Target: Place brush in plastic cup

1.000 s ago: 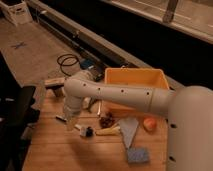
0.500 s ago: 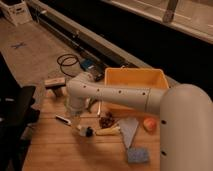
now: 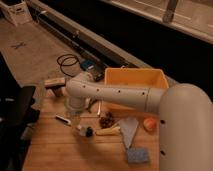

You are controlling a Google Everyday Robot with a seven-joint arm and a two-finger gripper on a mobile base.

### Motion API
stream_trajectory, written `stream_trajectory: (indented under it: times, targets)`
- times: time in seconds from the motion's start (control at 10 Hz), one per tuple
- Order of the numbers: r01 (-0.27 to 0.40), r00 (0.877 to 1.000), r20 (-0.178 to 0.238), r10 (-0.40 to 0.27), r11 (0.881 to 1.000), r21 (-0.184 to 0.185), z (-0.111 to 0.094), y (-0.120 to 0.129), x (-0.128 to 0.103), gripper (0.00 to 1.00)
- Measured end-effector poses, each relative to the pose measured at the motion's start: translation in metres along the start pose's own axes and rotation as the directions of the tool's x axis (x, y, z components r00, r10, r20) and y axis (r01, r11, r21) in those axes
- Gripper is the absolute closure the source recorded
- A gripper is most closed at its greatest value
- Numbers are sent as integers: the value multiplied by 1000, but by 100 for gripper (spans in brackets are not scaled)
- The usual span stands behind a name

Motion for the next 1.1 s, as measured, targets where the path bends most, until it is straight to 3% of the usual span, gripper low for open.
stream_trajectory:
  times: [0.2, 0.5, 1.1]
  targets:
    - [-80, 996, -27, 80, 997, -6, 19, -8, 15, 46]
    - [-149, 987, -57, 148, 989, -19, 38, -20, 29, 46]
    - [-200, 980, -13, 200, 976, -92, 76, -11, 29, 50]
